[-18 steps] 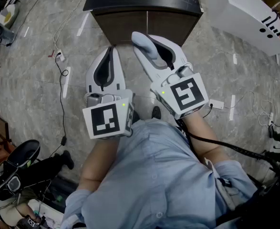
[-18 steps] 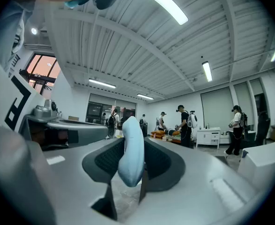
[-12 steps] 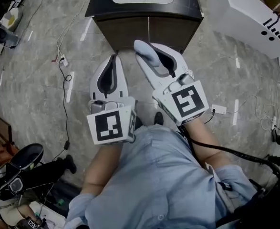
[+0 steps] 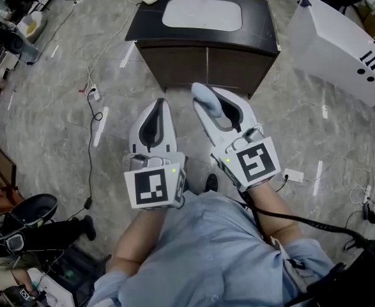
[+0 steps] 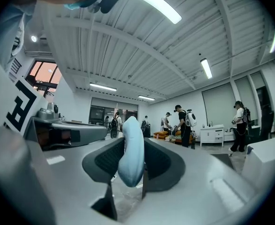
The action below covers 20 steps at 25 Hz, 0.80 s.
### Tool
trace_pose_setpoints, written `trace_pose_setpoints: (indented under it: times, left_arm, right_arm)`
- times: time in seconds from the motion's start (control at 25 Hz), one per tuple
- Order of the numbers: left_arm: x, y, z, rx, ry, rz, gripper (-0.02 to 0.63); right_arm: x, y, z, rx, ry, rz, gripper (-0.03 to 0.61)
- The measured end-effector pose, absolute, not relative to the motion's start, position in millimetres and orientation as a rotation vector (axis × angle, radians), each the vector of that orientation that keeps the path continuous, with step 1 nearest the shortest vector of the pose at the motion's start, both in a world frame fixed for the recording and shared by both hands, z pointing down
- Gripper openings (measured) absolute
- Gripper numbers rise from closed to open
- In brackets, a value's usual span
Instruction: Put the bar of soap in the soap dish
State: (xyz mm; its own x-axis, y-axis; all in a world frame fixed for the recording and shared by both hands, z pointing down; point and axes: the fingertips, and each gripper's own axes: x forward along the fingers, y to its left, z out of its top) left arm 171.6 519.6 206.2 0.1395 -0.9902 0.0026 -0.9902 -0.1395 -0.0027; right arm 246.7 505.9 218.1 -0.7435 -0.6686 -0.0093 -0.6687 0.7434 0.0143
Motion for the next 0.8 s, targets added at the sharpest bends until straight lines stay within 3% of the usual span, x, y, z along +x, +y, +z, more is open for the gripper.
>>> trace_pose_setpoints:
  times: [0.36,0.8]
  left_arm:
    - [142,469,234,-2.372,2.114,-0.041,0.006]
    - [31,345,238,-2.424,2.084,0.006,0.006]
  right_arm:
    - [215,452,239,-1.063,2.982,-0.005,0.124]
    - [108,335,243,-1.097,2.982,-0.016,0.124]
